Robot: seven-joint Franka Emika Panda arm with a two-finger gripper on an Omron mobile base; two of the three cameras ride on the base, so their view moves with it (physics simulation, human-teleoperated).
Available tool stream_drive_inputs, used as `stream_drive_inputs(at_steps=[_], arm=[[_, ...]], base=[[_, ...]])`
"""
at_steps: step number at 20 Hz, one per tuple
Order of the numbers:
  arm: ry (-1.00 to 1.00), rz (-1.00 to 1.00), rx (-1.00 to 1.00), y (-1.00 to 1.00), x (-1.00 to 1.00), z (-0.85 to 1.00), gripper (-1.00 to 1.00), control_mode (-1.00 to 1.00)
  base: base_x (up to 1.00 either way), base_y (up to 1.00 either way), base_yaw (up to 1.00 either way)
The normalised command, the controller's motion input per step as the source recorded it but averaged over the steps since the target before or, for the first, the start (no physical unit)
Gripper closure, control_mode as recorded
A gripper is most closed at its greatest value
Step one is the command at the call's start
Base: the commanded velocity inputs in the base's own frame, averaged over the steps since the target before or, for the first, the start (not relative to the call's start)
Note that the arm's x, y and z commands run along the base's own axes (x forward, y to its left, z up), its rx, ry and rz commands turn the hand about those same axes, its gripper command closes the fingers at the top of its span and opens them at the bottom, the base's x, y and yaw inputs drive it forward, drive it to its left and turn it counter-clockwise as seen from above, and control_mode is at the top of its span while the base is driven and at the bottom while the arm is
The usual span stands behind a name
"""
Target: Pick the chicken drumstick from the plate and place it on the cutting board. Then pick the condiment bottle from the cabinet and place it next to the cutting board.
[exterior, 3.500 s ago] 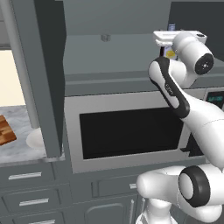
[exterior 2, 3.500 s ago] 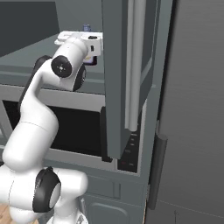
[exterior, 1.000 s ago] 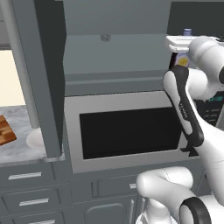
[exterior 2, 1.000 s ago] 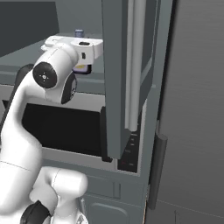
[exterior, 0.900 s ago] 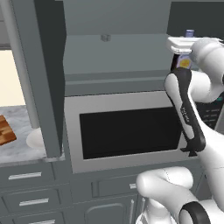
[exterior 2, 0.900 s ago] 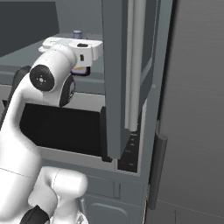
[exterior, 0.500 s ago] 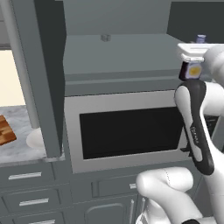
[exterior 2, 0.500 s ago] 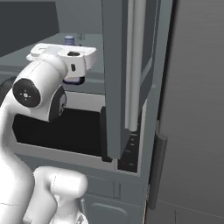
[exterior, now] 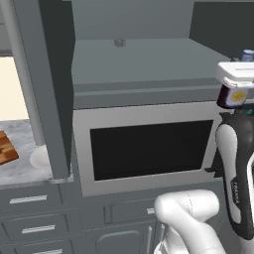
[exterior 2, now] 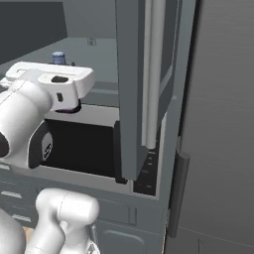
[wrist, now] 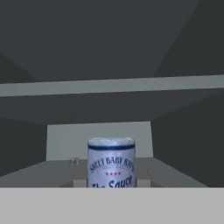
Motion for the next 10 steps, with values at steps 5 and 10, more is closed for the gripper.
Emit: stream_drive_inputs(at_steps=[5, 10], arm=[[0.00, 0.00, 0.00, 0.13, -0.91, 0.06, 1.00, -1.00], [-0.04, 0.00, 0.00, 0.11, -0.92, 0.09, 1.00, -1.00]], base=[[0.00, 0.00, 0.00], [0.00, 0.00, 0.00]])
